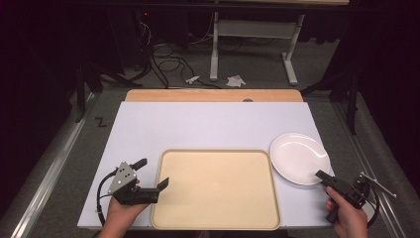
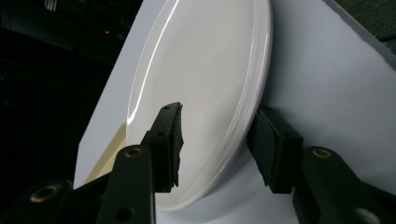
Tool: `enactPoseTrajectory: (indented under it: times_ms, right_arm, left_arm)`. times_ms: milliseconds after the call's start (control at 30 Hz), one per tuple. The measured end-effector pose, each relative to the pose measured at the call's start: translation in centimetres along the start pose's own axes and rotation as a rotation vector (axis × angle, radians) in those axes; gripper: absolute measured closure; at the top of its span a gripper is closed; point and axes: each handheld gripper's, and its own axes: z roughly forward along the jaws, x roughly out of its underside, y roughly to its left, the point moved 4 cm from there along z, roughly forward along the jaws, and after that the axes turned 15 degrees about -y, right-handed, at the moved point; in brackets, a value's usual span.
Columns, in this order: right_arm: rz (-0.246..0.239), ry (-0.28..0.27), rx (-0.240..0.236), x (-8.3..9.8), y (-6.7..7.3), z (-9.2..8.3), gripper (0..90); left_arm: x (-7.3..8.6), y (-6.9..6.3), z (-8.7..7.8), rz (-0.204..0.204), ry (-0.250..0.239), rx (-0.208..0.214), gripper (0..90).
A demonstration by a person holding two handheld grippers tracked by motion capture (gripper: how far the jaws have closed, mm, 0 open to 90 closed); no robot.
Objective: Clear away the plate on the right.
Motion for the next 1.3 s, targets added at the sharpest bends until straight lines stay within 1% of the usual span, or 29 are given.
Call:
enactPoseTrajectory:
  times_ms: [133, 267, 333, 367, 400, 467, 533, 567, 633, 967, 1067, 1100, 1133, 1300]
  right_arm:
    - [0.042, 0.003, 0.003, -0.19, -0.24, 0.07, 60.8]
    - [0.054, -0.01, 0.015, -0.39, -0.24, 0.28, 61.0]
    - [0.069, -0.013, 0.012, -0.54, -0.34, 0.42, 60.7]
    - [0.069, -0.013, 0.012, -0.54, -0.34, 0.42, 60.7]
    - [0.097, -0.016, 0.001, -0.67, -0.52, 0.55, 61.0]
    - [0.103, -0.014, 0.0, -0.71, -0.6, 0.59, 61.4]
    - [0.133, -0.013, -0.009, -0.75, -0.81, 0.66, 63.0]
    - [0.138, -0.014, -0.008, -0.76, -0.81, 0.69, 63.5]
    - [0.14, -0.014, -0.007, -0.75, -0.83, 0.7, 64.2]
    - [0.131, 0.003, 0.033, -0.84, -1.0, 0.79, 76.8]
    - [0.116, 0.008, 0.047, -0.85, -1.04, 0.82, 80.4]
    - [0.116, 0.008, 0.047, -0.85, -1.04, 0.82, 80.4]
    - [0.107, 0.012, 0.058, -0.85, -1.05, 0.82, 83.9]
    - [0.107, 0.017, 0.058, -0.82, -1.04, 0.85, 84.8]
  left_arm:
    - [0.02, -0.02, 0.01, 0.001, 0.002, 0.002, 2.4]
    - [0.09, 0.04, 0.01, 0.003, 0.007, 0.003, 2.6]
    - [0.12, 0.03, 0.03, 0.003, 0.01, 0.004, 2.8]
    - [0.16, 0.01, 0.07, 0.003, 0.009, 0.005, 2.8]
    - [0.21, -0.06, 0.14, 0.002, 0.011, 0.007, 2.9]
    - [0.23, -0.09, 0.15, 0.005, 0.013, 0.009, 3.0]
    - [0.25, -0.14, 0.18, 0.006, 0.015, 0.01, 3.2]
    - [0.26, -0.15, 0.19, 0.006, 0.014, 0.01, 3.2]
    - [0.26, -0.15, 0.18, 0.006, 0.014, 0.01, 3.3]
    - [0.2, -0.17, 0.16, 0.007, 0.011, 0.01, 3.7]
    - [0.16, -0.15, 0.13, 0.009, 0.011, 0.009, 3.7]
    - [0.16, -0.15, 0.13, 0.009, 0.011, 0.009, 3.8]
    - [0.15, -0.15, 0.12, 0.009, 0.01, 0.008, 3.8]
    - [0.11, -0.13, 0.08, 0.01, 0.009, 0.01, 3.8]
